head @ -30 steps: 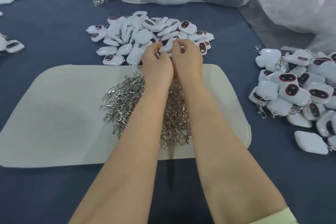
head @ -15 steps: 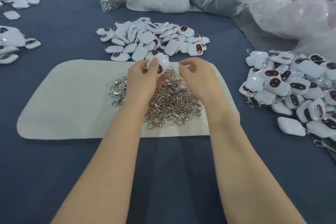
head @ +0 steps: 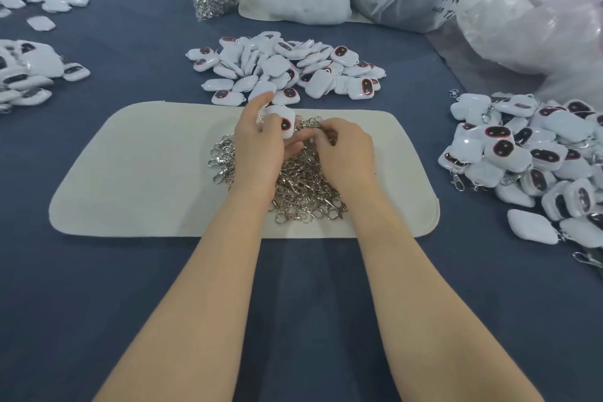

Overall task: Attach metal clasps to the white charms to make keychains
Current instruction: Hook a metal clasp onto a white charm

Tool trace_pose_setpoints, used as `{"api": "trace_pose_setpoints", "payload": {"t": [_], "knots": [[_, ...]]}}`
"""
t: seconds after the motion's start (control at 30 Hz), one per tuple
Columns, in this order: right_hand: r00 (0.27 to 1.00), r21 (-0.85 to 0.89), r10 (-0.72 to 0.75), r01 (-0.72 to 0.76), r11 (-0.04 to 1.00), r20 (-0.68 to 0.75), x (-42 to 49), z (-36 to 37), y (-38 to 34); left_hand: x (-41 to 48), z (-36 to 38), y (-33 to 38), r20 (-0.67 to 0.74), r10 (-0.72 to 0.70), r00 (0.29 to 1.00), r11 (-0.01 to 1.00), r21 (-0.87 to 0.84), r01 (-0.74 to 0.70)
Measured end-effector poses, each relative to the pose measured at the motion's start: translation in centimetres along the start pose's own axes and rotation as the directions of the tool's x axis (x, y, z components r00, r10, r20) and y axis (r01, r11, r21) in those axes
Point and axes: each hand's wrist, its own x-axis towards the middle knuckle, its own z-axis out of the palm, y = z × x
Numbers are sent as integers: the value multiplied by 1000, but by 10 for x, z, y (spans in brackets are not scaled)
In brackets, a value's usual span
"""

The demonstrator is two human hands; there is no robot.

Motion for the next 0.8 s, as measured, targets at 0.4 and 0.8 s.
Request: {"api": "trace_pose_setpoints", "payload": {"t": [0.4,0.8], "knots": [[998,259,10,6,966,-59,3,-5,-6,2,3,-10,98,228,969,842,481,-246],[987,322,-134,99,941,87,-4,-8,-11,3,1,-10,109,263,958,806,520,-281]]}}
